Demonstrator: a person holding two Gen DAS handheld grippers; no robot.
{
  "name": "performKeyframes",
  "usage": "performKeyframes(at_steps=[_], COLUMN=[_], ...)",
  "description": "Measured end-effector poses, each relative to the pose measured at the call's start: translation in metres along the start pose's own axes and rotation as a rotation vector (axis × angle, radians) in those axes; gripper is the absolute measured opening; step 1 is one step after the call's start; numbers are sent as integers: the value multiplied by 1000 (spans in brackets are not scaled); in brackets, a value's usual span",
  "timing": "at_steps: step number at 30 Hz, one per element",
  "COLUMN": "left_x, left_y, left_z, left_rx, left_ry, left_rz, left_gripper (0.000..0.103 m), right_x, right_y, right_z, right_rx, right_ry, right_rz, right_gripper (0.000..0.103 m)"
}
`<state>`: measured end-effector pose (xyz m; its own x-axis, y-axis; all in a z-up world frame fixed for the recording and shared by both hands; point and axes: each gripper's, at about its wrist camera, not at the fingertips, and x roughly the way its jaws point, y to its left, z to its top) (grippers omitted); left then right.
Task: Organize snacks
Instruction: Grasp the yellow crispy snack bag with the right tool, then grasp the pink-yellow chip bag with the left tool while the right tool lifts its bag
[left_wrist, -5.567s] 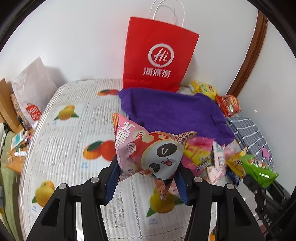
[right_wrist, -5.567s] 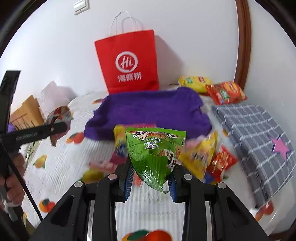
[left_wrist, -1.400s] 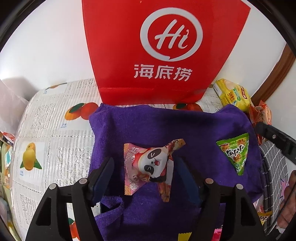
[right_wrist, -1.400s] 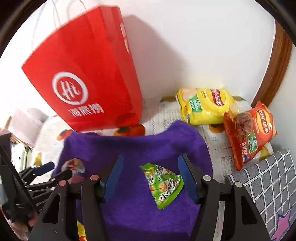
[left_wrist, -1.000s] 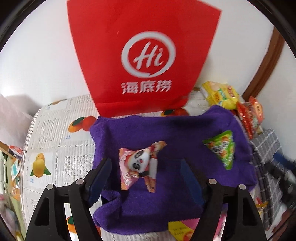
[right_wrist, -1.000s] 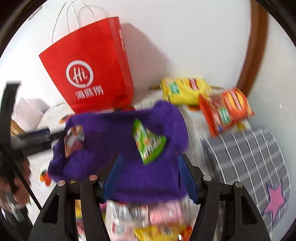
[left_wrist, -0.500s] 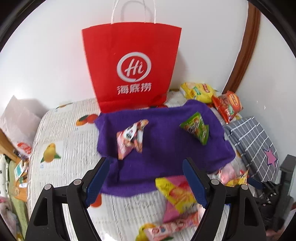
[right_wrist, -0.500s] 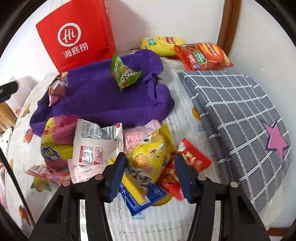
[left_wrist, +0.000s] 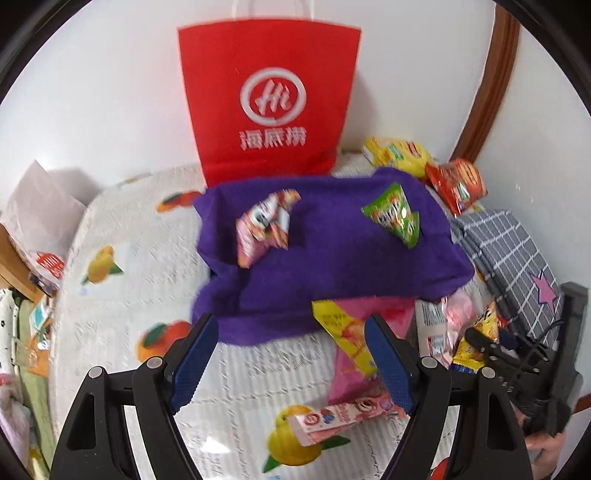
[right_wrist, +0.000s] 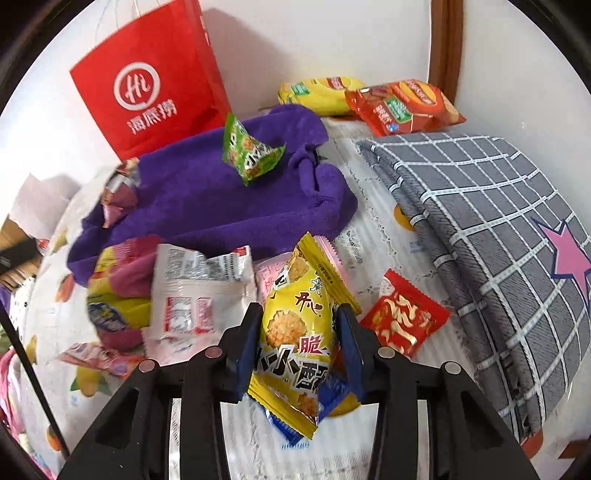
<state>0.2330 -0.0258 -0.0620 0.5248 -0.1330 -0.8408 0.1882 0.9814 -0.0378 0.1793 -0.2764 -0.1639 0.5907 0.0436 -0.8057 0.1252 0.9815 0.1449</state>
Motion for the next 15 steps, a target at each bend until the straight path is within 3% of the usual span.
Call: performKeyframes(at_steps=[10, 15], left_x=[42, 65], left_y=[-39, -51], left_z=[-22, -25], left_rx=[22, 22], left_ry=[90, 130], left_rz=[-56, -46], left_gripper=[80, 80], right_x=[-32, -42], right_y=[-6, -13], right_z=[-12, -19], right_rx=[-14, -6], right_ry=[-72, -81], right_rz=[2, 45], right_gripper=[41, 41])
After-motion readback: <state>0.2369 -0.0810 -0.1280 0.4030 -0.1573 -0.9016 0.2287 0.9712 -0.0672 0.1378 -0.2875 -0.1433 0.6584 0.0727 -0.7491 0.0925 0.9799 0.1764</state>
